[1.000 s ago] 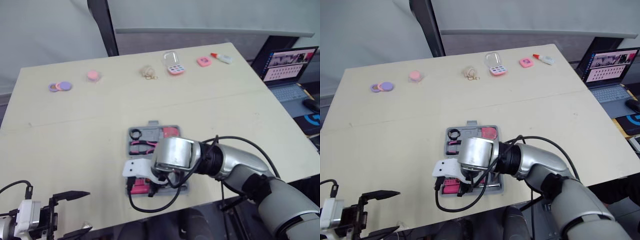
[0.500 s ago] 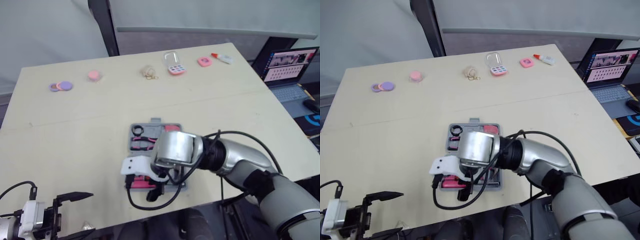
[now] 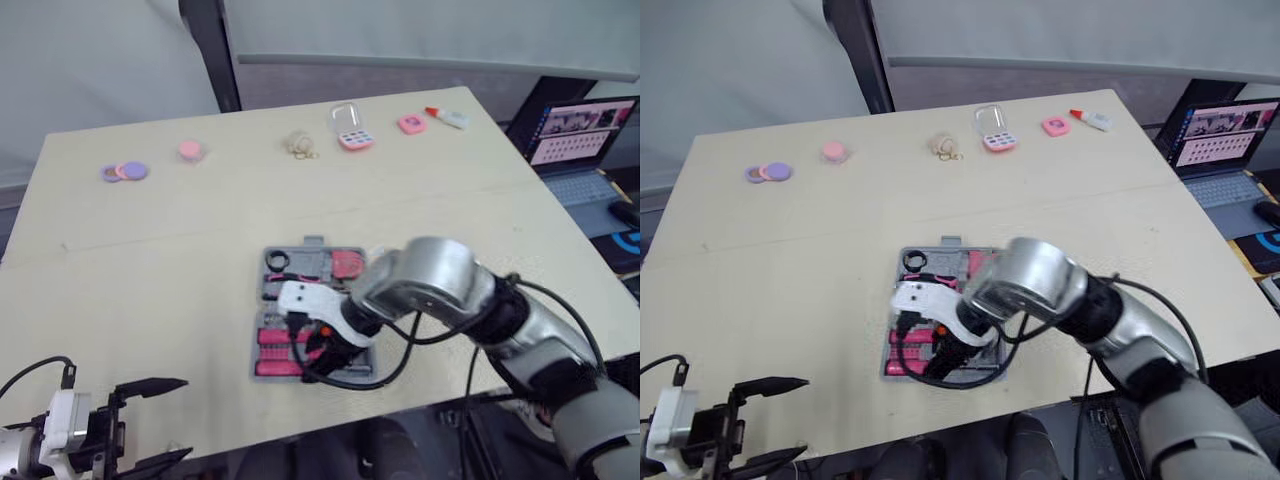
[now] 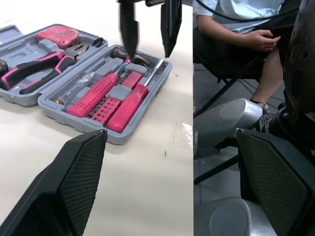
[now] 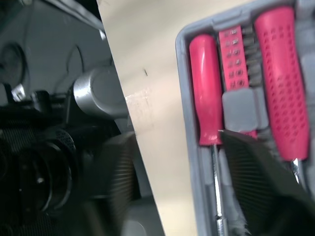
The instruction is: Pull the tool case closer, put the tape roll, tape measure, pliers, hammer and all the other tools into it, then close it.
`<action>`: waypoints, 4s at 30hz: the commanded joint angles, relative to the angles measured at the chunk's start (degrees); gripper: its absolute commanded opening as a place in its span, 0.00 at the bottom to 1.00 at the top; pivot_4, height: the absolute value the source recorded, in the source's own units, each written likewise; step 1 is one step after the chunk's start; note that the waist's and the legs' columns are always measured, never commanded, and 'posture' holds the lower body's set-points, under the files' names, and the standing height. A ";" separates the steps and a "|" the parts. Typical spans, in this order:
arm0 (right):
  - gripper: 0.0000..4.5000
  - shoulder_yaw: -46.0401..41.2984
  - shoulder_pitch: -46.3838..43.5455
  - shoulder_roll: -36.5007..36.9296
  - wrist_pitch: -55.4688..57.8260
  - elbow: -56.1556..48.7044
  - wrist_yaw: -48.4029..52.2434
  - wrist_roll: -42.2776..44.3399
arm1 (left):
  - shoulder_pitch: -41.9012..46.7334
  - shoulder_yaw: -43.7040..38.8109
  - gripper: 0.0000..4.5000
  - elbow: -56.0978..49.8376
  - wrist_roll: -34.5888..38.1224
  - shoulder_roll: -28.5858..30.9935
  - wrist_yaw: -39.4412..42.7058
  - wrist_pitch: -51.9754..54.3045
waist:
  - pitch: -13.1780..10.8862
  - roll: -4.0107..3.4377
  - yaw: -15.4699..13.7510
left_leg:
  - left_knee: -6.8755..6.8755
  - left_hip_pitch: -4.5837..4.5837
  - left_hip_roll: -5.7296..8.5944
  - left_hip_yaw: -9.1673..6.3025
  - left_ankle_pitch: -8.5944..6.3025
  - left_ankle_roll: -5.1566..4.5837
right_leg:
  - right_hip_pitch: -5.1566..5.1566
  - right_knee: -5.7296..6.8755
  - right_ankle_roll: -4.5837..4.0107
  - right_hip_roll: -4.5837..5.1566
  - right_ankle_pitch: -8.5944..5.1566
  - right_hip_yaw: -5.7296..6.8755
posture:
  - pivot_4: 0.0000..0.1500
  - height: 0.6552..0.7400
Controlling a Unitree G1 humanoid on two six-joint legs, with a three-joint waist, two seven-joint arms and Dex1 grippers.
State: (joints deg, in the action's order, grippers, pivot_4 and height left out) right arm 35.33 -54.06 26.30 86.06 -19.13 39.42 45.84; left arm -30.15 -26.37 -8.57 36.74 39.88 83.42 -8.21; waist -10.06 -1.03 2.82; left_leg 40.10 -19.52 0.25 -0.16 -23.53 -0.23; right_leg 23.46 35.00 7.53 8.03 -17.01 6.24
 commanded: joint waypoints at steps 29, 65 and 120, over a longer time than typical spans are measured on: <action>0.01 -0.43 29.39 0.35 -53.70 3.69 11.27 -28.50 | 3.49 -2.83 1.00 1.61 0.57 2.40 2.89 1.92 | 0.10 0.28 -1.21 | 0.00 0.19 -0.08 0.48 0.00 -0.01 | -0.05 -0.09 0.00 -0.06 0.00 0.01 | 1.00 1.00; 0.01 -0.92 32.40 -1.45 -53.36 9.92 14.89 -33.44 | 4.16 -2.82 1.00 2.11 0.82 3.26 3.56 1.78 | 0.18 0.42 -1.18 | 0.00 0.24 -0.08 0.55 0.00 -0.01 | -0.08 -0.05 0.00 -0.07 0.00 0.01 | 1.00 1.00; 0.01 -37.82 44.37 12.99 -25.81 -27.12 9.53 -17.41 | 18.41 1.06 1.00 -7.01 -0.04 5.54 -20.77 25.13 | 0.62 0.62 -1.53 | -0.02 0.30 -0.09 0.31 -0.03 -0.01 | -0.16 -0.02 -0.08 -0.13 -0.04 0.00 | 1.00 1.00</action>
State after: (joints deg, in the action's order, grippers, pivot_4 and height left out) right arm 2.58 -11.82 38.09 58.45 -41.90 49.18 25.39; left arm -11.73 -23.92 -15.30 37.57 45.26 63.59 17.56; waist -9.45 -0.41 1.29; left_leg 40.09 -19.22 0.14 0.18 -23.56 -0.25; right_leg 23.30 34.98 7.45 7.90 -17.05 6.24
